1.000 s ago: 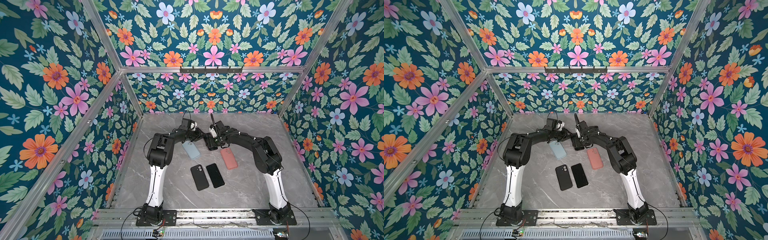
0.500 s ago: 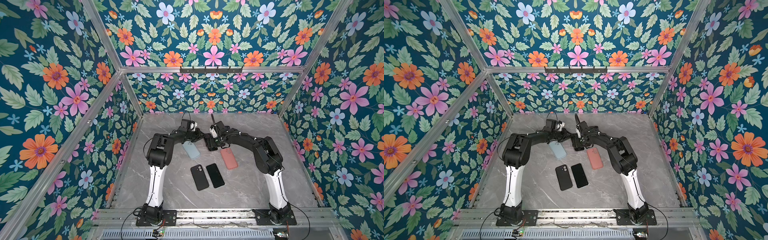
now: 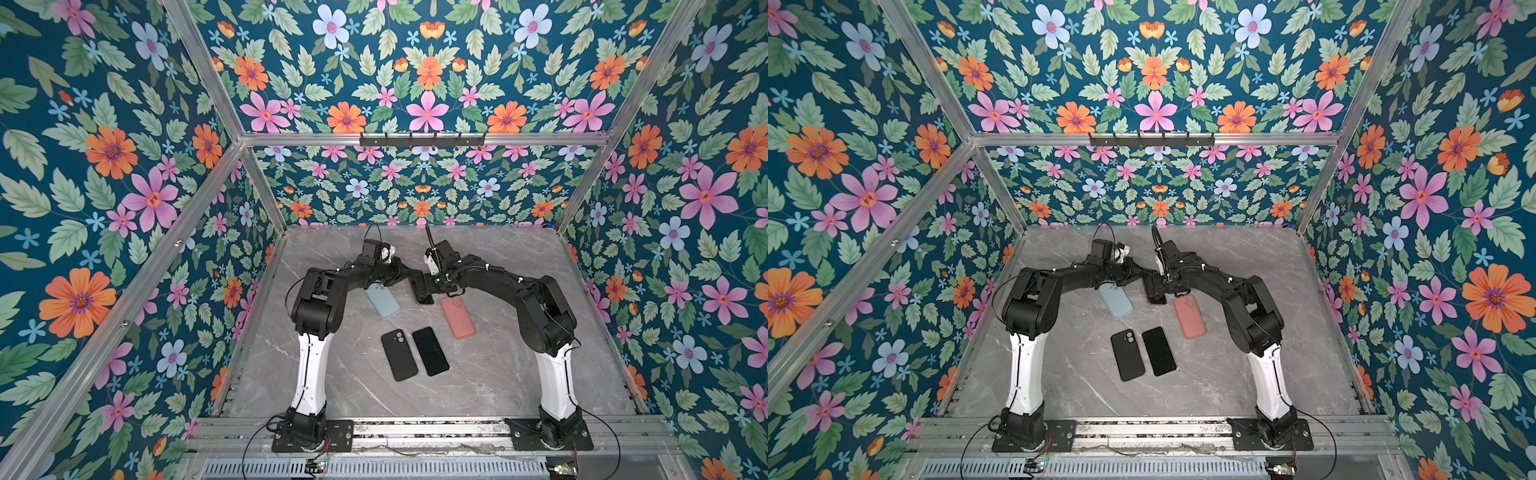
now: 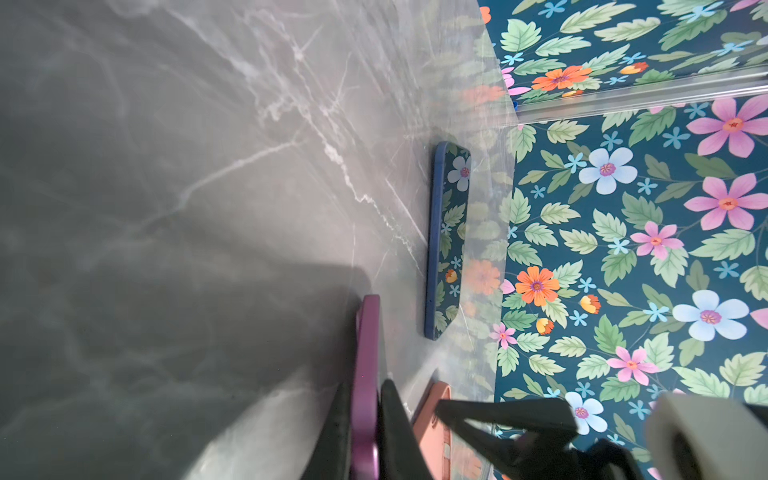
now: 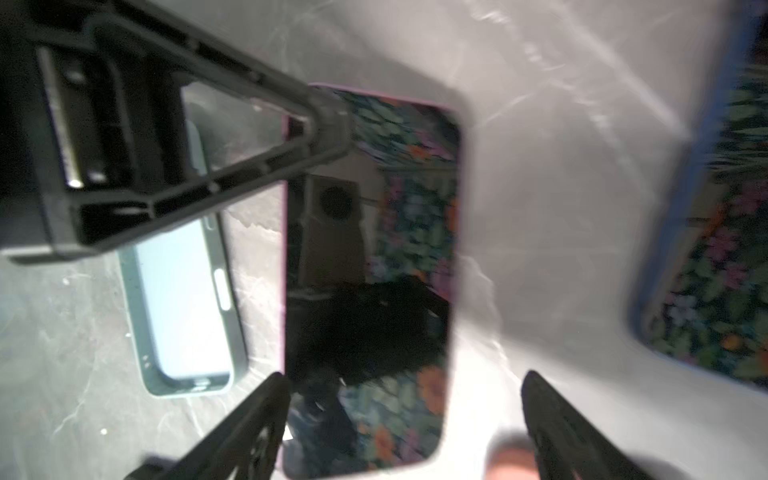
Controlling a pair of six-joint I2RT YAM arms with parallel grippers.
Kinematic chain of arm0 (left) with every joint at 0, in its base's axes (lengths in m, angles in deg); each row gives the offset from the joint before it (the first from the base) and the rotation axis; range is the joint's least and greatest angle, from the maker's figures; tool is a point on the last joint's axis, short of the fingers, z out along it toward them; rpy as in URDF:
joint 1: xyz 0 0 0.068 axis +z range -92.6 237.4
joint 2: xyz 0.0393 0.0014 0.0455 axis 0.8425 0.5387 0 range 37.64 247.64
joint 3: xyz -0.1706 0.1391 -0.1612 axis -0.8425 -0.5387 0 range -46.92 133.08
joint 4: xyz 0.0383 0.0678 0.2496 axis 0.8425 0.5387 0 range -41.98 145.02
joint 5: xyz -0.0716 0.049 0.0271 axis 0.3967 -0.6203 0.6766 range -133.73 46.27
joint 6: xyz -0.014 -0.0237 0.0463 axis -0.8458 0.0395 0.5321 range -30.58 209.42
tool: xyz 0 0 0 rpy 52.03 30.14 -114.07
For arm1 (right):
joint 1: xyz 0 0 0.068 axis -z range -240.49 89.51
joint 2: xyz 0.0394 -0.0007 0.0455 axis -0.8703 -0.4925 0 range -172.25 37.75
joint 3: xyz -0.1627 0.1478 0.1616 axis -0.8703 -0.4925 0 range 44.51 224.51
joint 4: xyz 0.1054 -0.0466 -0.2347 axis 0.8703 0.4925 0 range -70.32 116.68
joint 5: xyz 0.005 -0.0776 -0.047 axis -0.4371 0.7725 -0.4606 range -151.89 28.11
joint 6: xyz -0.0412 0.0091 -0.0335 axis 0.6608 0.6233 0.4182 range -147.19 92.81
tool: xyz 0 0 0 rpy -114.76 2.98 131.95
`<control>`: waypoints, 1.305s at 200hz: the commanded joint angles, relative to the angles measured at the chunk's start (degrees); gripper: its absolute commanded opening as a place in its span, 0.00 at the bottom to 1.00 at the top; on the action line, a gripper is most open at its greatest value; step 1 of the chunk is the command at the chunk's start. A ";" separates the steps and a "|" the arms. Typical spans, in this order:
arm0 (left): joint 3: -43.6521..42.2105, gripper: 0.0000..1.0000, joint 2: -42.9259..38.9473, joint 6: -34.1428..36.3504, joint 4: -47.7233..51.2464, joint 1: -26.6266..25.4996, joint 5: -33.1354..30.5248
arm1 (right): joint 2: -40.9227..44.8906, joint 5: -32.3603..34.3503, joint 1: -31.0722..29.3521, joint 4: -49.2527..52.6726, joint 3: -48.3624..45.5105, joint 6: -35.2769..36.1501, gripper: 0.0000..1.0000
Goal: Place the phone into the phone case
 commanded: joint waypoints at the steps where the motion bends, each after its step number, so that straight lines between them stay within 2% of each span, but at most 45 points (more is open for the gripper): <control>1: -0.47 0.06 -1.22 0.26 -2.12 -0.03 -1.50 | 3.12 2.79 -0.03 1.14 -1.40 -1.96 0.88; 28: -1.96 0.03 -2.69 -2.75 -5.52 0.04 -1.04 | 8.65 2.70 -0.06 -0.02 -5.50 -9.31 0.86; 58: -5.65 0.00 -5.42 -7.31 -11.55 0.06 -1.48 | 16.78 2.86 0.11 -6.78 -13.06 -14.78 0.86; 91: -10.11 0.00 -7.34 -15.38 -20.69 0.06 -2.34 | 21.24 0.53 0.27 -11.28 -16.92 -24.07 0.82; 107: -11.41 0.00 -7.77 -18.82 -24.26 0.09 -2.30 | 23.61 -2.04 0.65 -17.25 -21.50 -30.49 0.81; 131: -12.68 0.00 -8.70 -21.92 -27.30 0.11 -3.52 | 27.07 -7.73 2.51 -33.20 -30.89 -42.02 0.81; 164: -15.36 0.00 -9.28 -27.50 -33.42 0.19 -5.25 | 25.28 -13.73 5.58 -58.51 -42.10 -60.29 0.76; 185: -16.80 0.00 -9.64 -30.30 -36.75 0.20 -6.64 | 20.46 -15.97 6.46 -70.06 -45.23 -68.00 0.75; 203: -16.85 0.00 -9.46 -32.40 -38.75 0.05 -6.95 | 16.51 -17.63 6.45 -77.06 -45.27 -72.09 0.74; 232: -17.49 0.00 -9.38 -35.01 -41.97 0.03 -7.57 | 11.10 -18.74 6.17 -85.62 -43.88 -76.46 0.67; 261: -18.15 0.00 -9.72 -35.47 -42.61 0.04 -8.02 | 10.29 -17.72 5.96 -85.81 -43.60 -76.56 0.61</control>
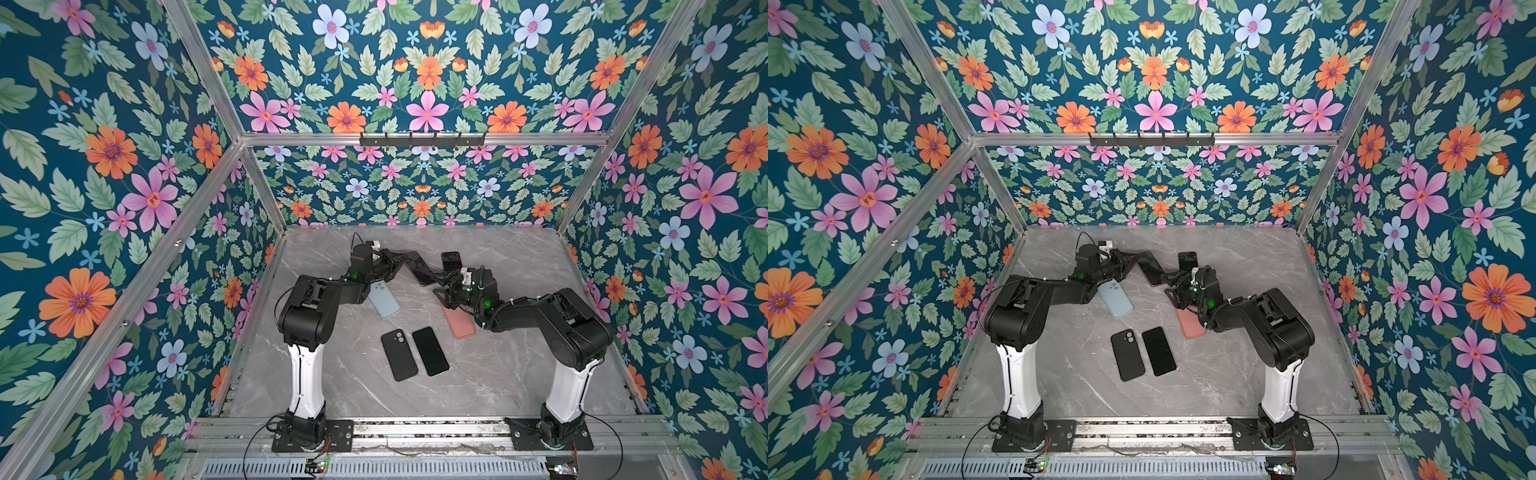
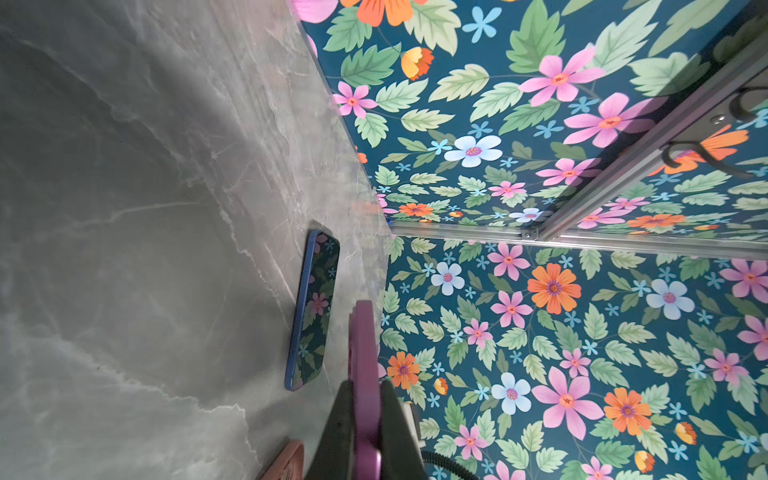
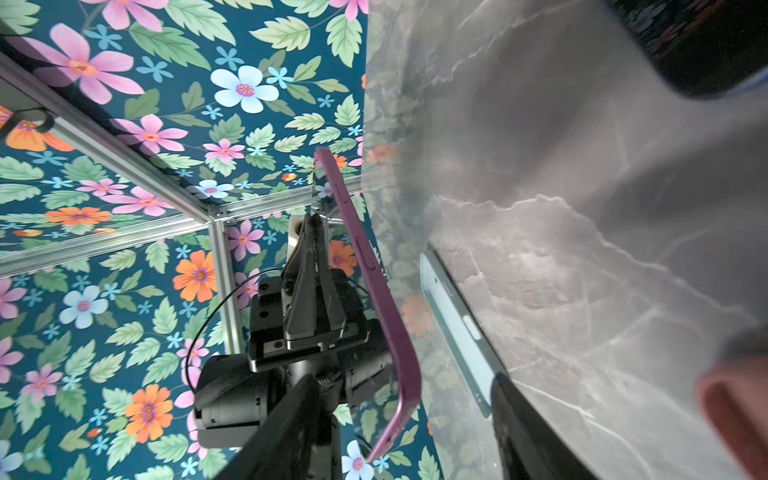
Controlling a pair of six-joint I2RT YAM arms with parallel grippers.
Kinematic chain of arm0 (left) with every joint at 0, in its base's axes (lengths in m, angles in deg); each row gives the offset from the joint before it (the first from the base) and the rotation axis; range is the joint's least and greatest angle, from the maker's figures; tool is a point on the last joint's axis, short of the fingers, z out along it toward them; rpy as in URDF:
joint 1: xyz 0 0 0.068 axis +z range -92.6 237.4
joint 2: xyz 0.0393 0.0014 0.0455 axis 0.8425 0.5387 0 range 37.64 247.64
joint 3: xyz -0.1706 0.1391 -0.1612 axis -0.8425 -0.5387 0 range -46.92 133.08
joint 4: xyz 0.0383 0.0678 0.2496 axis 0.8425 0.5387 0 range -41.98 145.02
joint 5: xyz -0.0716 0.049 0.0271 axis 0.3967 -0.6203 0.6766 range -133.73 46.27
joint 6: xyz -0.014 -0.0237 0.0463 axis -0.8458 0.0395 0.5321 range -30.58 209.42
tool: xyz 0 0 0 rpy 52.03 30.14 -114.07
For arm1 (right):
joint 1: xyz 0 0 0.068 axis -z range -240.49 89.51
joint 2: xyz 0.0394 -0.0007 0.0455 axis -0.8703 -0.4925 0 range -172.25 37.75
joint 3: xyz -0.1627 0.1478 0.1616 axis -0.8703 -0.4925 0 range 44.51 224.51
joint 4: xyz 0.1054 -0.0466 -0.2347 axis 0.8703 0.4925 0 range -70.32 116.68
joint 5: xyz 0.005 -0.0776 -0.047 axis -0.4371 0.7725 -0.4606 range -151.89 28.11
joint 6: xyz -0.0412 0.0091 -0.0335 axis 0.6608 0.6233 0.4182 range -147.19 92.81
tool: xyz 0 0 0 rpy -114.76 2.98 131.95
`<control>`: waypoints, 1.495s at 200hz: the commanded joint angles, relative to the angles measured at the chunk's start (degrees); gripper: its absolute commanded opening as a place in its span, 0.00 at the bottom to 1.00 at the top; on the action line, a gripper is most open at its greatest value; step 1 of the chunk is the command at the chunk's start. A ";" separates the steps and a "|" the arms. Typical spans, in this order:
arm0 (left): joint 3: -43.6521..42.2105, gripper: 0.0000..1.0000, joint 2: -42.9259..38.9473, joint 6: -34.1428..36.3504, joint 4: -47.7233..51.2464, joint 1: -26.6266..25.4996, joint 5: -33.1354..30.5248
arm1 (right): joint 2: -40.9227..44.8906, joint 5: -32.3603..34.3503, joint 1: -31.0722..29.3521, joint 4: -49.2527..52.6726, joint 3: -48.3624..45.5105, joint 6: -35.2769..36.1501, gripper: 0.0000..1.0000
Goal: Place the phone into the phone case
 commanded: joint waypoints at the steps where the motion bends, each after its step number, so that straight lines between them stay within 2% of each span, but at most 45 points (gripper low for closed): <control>1: -0.42 0.00 -0.74 -2.15 -5.02 -0.02 -0.43 | -0.12 -0.13 -0.16 -7.21 0.32 -4.45 0.61; 33: -0.56 0.00 -0.83 -2.62 -5.34 -0.05 -0.80 | 0.02 0.22 -0.32 -6.97 0.58 -4.35 0.51; 105: -1.34 0.00 -1.09 -3.07 -5.96 0.01 -0.95 | -1.08 -0.29 -0.91 -8.73 0.85 -5.49 0.18; 155: -2.13 0.00 -1.60 -2.83 -5.84 0.03 -0.98 | -0.23 -0.20 -0.90 -8.38 1.02 -5.23 0.08; 180: -2.89 0.16 -2.33 -2.05 -5.60 -0.07 -1.06 | 0.29 -0.28 -0.94 -7.55 1.09 -4.99 0.04; 195: -3.36 0.29 -3.04 -0.87 -4.82 -0.02 -0.67 | 0.64 -0.38 -0.93 -7.01 1.12 -4.62 0.03; 209: -2.70 0.38 -4.31 2.90 2.19 0.46 -0.21 | 1.33 -0.51 -0.91 -6.01 1.18 -3.90 0.01; 231: 0.12 0.45 -6.71 12.77 17.76 1.50 -0.42 | 2.83 -1.12 -0.57 -0.34 1.76 -1.90 0.00; 254: 2.33 0.48 -8.28 20.84 30.62 3.04 -1.15 | 4.00 -2.20 -0.27 4.87 3.00 0.57 0.00; 299: 10.19 0.48 -7.10 35.69 55.93 5.91 -6.09 | 3.18 -4.18 0.32 7.18 4.61 1.89 0.00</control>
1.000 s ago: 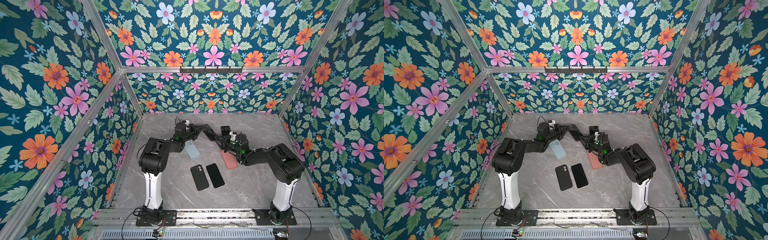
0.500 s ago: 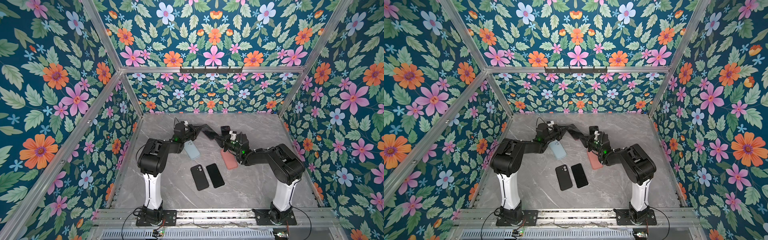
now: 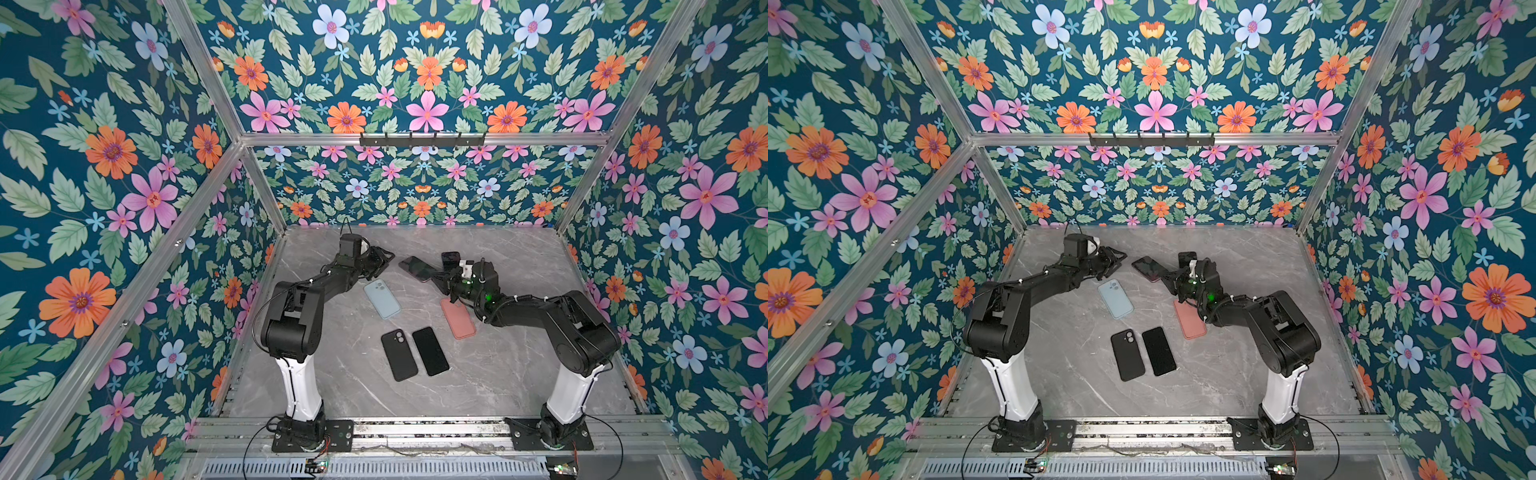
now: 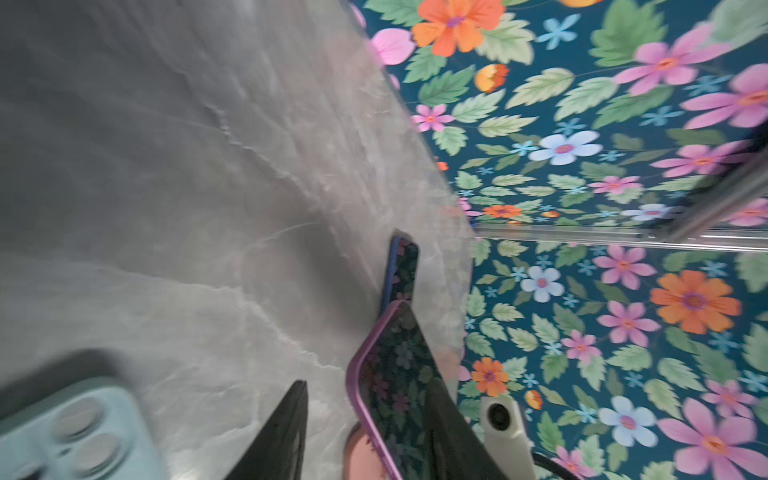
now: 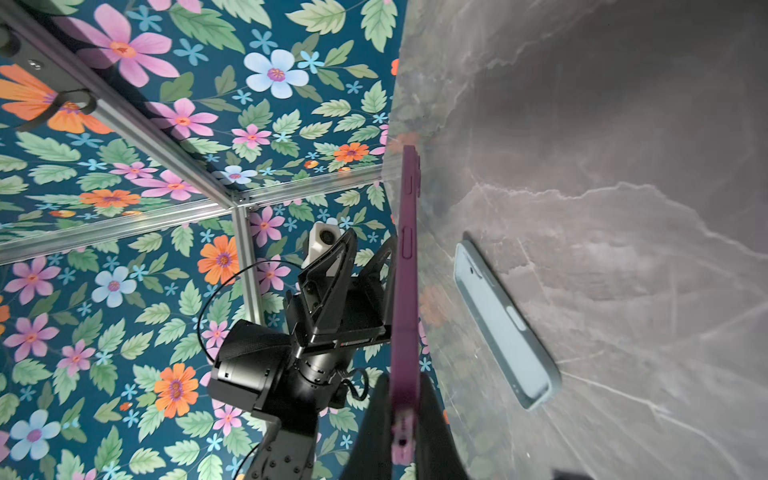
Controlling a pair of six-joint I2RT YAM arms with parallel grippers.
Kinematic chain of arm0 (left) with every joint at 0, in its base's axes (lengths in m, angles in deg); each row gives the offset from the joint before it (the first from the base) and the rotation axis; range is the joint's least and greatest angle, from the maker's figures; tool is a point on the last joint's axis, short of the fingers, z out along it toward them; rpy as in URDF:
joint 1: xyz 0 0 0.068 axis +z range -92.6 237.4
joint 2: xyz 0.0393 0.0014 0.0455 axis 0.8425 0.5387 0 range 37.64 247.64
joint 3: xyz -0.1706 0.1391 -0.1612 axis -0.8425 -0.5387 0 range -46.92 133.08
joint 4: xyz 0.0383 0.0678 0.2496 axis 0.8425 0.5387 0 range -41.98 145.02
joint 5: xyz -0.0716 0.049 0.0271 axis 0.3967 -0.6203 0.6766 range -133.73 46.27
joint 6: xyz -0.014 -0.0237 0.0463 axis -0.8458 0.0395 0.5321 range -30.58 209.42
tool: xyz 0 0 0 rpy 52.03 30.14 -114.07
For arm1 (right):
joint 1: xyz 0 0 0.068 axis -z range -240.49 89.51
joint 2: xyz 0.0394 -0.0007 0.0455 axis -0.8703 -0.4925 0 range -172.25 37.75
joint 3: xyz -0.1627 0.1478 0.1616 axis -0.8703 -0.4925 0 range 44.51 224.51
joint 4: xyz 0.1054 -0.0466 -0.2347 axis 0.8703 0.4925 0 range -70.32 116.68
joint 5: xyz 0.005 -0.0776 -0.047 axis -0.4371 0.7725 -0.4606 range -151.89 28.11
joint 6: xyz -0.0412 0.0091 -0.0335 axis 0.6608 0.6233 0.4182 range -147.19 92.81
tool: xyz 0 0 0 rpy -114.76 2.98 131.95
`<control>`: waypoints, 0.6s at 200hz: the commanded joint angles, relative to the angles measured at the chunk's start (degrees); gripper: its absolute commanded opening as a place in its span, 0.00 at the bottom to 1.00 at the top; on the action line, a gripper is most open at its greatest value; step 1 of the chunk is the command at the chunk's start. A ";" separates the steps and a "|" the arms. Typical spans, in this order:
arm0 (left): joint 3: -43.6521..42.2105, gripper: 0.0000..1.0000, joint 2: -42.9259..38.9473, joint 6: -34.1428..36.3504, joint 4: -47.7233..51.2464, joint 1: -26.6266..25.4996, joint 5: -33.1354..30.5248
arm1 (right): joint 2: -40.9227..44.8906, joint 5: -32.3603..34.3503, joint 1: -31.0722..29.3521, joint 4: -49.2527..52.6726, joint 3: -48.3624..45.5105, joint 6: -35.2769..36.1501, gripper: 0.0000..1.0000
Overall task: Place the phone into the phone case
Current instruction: 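Hold phone upright with right gripper while left gripper moves over blue case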
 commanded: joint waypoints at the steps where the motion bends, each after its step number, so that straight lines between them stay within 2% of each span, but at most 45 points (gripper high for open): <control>1: 3.30 0.48 0.91 11.89 18.01 1.04 -3.31 | -0.42 -2.33 0.31 -0.45 1.17 1.08 0.00; 25: 7.77 0.48 1.95 17.97 26.03 2.21 -6.36 | -0.09 -4.97 0.61 4.33 3.66 4.39 0.00; 51: 17.67 0.48 5.69 26.85 40.95 2.18 -14.40 | 1.85 -6.91 0.70 14.63 6.66 11.14 0.00; 97: 26.24 0.49 10.09 34.99 49.90 1.97 -20.62 | 3.97 -11.43 0.84 28.24 11.63 23.24 0.00; 120: 29.47 0.49 11.25 37.55 52.80 1.81 -23.43 | 5.84 -11.42 0.82 35.27 13.22 28.93 0.00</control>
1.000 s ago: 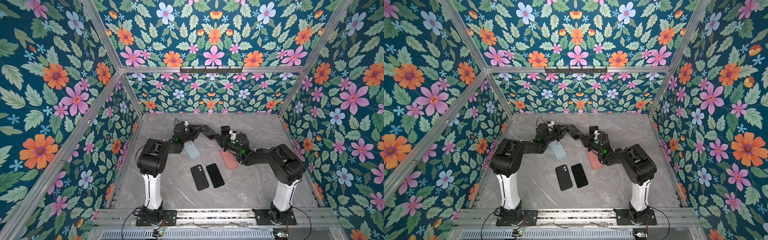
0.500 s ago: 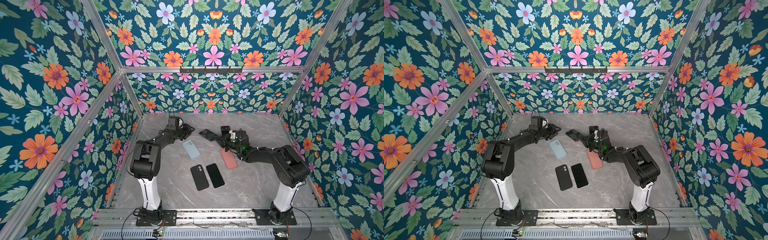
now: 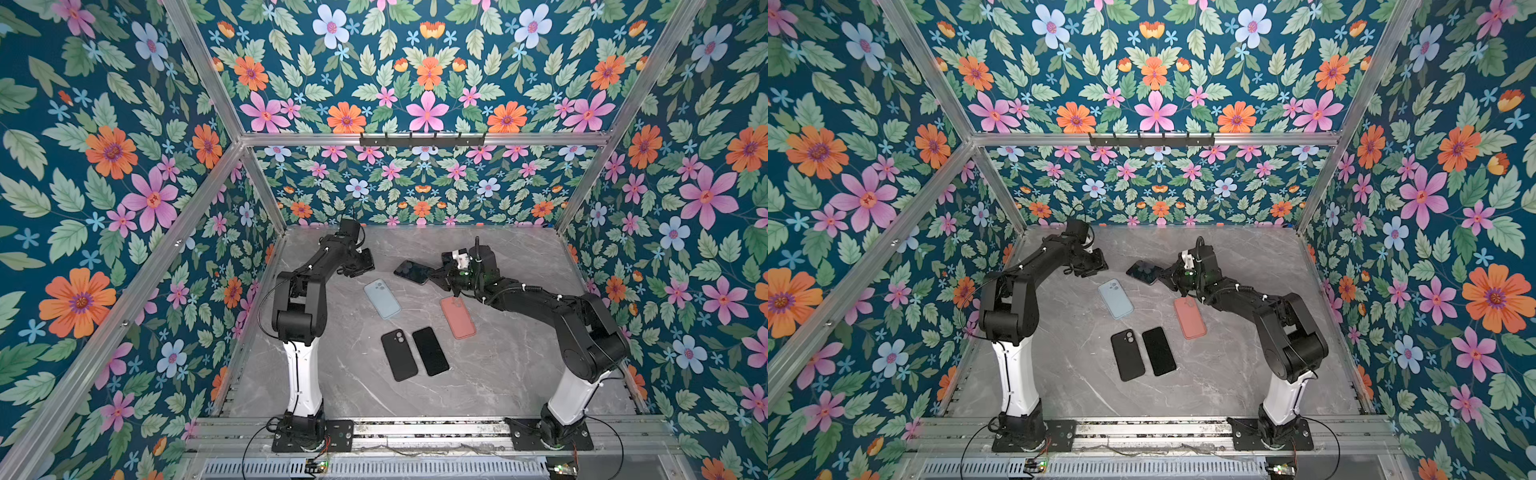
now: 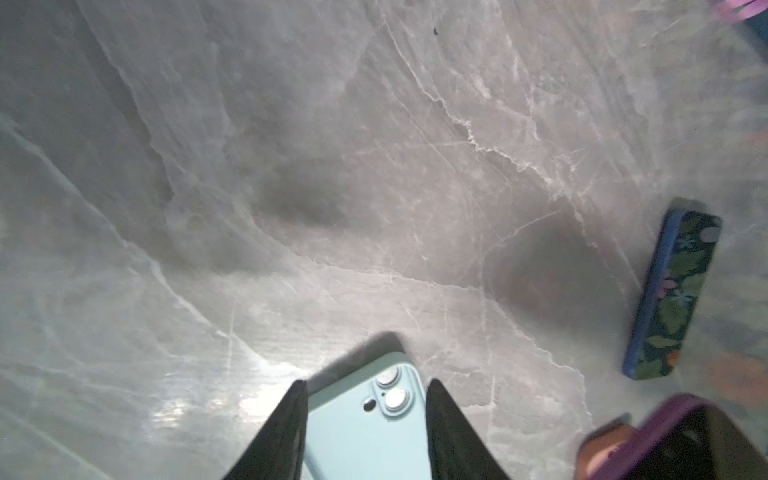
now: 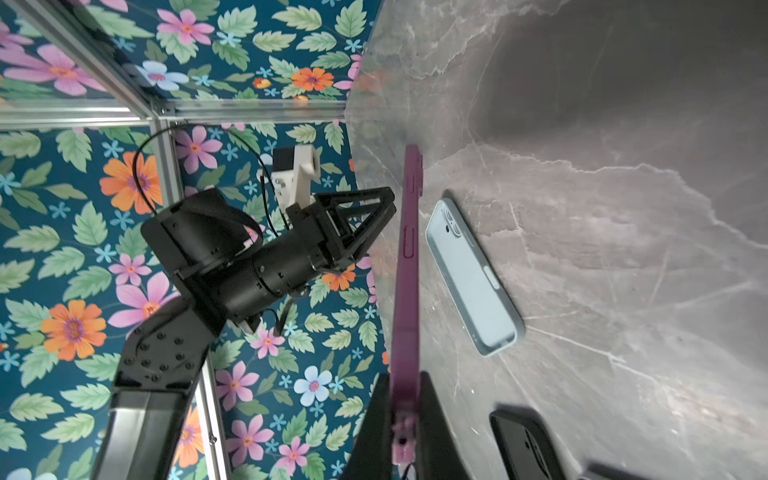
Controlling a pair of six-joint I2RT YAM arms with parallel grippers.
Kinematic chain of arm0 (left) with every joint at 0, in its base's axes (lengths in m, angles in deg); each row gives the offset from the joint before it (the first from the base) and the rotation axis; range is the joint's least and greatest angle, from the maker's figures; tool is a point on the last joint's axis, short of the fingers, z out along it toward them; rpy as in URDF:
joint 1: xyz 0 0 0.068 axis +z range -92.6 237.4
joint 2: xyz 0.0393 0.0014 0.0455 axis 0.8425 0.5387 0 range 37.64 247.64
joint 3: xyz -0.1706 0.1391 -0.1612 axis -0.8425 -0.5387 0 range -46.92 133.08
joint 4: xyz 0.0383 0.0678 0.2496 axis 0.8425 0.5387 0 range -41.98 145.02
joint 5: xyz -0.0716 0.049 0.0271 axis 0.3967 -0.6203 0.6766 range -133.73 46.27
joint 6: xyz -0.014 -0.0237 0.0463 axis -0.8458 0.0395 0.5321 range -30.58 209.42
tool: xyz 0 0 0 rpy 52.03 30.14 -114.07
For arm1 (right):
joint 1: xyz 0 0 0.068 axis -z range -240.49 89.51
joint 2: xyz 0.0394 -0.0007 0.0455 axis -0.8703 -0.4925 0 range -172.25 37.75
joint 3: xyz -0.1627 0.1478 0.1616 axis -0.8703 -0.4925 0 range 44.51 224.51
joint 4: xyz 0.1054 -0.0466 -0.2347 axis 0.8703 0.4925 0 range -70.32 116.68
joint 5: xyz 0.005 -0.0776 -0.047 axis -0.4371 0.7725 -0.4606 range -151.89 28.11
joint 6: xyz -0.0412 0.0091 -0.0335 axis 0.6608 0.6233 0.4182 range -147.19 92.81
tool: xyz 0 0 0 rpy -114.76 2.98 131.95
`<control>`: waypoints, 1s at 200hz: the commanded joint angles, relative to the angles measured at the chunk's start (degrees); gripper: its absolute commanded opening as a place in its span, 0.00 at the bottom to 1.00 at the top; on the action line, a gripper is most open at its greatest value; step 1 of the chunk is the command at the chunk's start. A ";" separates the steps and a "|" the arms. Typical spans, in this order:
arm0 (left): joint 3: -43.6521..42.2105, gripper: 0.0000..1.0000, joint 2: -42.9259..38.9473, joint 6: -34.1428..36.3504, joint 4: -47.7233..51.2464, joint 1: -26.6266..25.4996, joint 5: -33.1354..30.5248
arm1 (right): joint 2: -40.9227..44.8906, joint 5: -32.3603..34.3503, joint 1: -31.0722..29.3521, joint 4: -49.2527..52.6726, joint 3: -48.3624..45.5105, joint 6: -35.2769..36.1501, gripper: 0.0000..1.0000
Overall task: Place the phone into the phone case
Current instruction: 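Hold phone upright with right gripper while left gripper moves over blue case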
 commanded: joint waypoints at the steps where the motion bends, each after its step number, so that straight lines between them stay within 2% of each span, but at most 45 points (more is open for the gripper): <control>1: 2.26 0.49 0.55 5.93 6.75 -0.12 -5.27 | 1.80 -2.46 -0.08 8.79 1.70 9.47 0.00; 33: 6.78 0.50 3.82 9.31 11.60 -0.26 -6.78 | 3.26 -1.72 -0.03 13.55 2.80 13.83 0.00; 97: 10.65 0.48 7.02 15.54 16.21 -3.59 -7.58 | 2.97 -2.02 -0.09 14.69 3.11 15.33 0.00; 149: 10.73 0.46 8.63 16.01 18.26 -4.84 -10.88 | 2.04 -2.52 -0.16 14.84 3.70 15.38 0.00; 200: 10.57 0.40 9.49 15.79 18.21 -4.95 -10.71 | 2.18 -2.25 -0.20 15.54 3.86 15.64 0.00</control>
